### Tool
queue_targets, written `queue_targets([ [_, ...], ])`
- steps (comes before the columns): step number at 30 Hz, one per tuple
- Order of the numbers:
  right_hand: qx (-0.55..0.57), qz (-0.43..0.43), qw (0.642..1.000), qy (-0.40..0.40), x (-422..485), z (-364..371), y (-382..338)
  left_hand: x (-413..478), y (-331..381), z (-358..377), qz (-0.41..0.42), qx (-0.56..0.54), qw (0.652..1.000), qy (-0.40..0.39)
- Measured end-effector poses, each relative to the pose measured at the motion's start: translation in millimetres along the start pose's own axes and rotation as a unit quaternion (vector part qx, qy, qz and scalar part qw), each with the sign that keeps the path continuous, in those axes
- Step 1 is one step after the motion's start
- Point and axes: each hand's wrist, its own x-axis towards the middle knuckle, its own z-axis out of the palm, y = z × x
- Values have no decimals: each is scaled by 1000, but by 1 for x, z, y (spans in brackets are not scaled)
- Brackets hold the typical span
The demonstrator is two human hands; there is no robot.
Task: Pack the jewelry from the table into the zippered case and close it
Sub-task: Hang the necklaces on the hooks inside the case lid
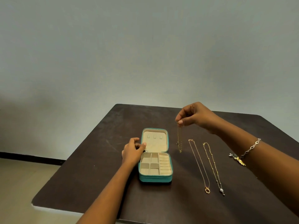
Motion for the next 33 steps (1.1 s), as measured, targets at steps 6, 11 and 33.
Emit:
queue_targets([
  [6, -14, -11, 1000, -22, 16, 13, -8, 2, 0, 1, 9, 47, 999, -5],
  [11, -31, -27, 998, -40, 27, 31, -16, 1, 2, -3, 16, 1, 999, -33],
  [33, -313, -258, 913, 34, 70, 95, 17, 7, -13, -1, 82, -135, 986, -52],
])
